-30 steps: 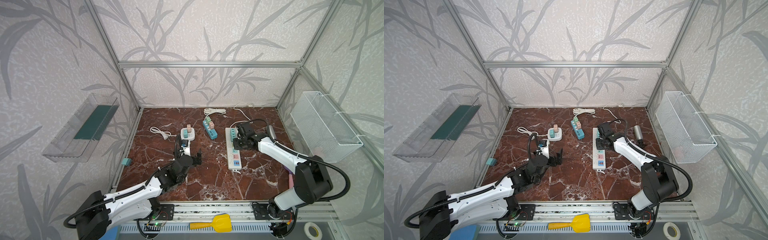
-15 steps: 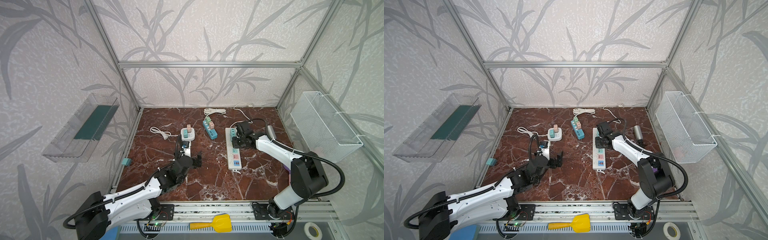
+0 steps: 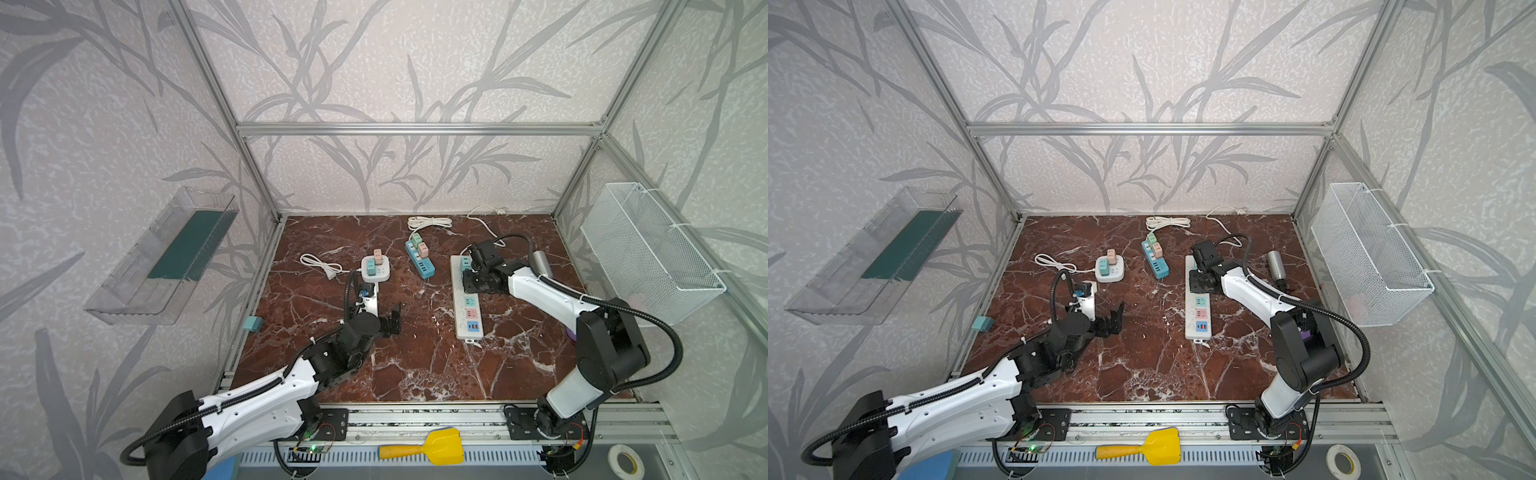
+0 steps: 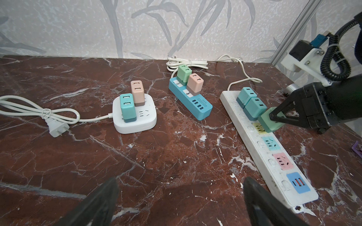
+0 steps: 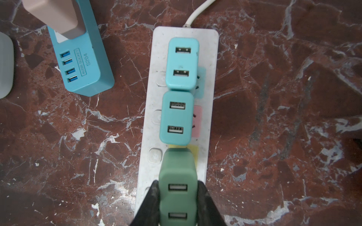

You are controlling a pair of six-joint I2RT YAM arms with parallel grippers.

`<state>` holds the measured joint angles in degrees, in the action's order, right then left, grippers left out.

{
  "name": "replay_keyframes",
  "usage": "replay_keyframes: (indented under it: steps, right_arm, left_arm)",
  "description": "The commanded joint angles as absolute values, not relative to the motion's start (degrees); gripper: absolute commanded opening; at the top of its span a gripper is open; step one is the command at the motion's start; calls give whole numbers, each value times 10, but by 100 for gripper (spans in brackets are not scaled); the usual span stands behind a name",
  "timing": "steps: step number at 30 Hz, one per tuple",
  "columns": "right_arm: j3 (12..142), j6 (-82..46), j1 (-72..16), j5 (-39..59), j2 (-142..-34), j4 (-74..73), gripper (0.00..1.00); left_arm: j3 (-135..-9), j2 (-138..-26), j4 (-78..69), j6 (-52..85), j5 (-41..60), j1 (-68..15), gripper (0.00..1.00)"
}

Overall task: Insert the plug
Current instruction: 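Lower the green adapter onto the yellow socket with right gripper while left gripper draws back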

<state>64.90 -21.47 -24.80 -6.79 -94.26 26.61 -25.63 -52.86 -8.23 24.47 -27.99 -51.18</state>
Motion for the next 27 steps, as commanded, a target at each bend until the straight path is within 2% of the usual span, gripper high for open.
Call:
replay_keyframes:
  steps: [1, 15, 27]
  right_arm:
    - [651, -237, -246, -67, -950, 292, 0]
    - [657, -261, -246, -38, -953, 314, 0]
    - [673, -252, -255, -55, -974, 324, 0]
  left_arm:
    - [-250, -520, -76, 247, -284, -508, 99]
    - [-242, -506, -73, 254, -277, -505, 99]
    - [-233, -499, -81, 256, -274, -504, 99]
